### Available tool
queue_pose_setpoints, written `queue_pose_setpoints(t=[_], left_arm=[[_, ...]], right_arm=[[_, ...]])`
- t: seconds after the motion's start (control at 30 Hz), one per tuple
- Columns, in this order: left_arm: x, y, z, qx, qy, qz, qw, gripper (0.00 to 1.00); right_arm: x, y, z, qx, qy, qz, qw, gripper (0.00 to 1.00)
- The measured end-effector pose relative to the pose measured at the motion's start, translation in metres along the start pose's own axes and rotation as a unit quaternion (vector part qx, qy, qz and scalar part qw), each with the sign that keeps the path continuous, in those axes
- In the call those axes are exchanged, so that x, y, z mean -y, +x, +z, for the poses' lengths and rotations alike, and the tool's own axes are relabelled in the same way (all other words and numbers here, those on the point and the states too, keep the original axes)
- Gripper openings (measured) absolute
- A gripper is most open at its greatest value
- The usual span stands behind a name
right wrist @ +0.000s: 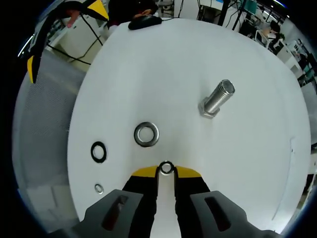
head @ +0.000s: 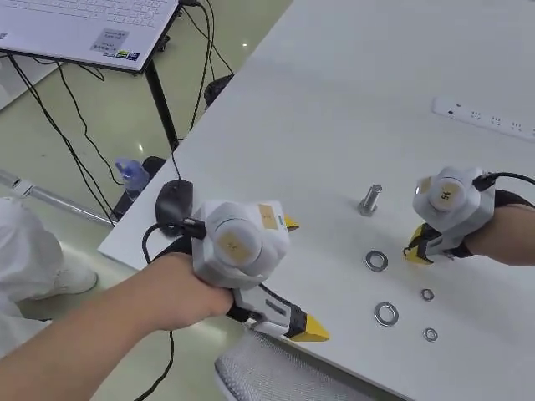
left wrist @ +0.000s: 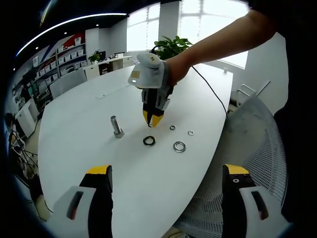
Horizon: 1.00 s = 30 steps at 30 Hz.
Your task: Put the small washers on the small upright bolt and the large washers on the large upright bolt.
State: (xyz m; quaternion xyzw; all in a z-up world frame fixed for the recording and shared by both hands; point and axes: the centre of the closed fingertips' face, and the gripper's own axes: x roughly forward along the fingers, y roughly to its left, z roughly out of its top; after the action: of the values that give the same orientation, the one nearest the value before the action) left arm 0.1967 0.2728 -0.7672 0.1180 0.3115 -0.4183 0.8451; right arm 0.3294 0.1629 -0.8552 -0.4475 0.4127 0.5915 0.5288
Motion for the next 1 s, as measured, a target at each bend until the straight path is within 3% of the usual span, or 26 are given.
queue_pose_setpoints(t=[0.43,1.0], left_arm=[[-0.01,0.004,0.002,0.005,-0.006,0.009,0.9999,0.92],[-0.015,0.008,0.004,0.013,-0.009,0.017,0.9997,0.92]], right_arm=[[0.0,-0.032,-0.039,-0.002,0.028,-0.01,0.9995,0.13],[0.011,-0.053,-0.082,-0.003,0.07,-0.027,0.9972,0.13]])
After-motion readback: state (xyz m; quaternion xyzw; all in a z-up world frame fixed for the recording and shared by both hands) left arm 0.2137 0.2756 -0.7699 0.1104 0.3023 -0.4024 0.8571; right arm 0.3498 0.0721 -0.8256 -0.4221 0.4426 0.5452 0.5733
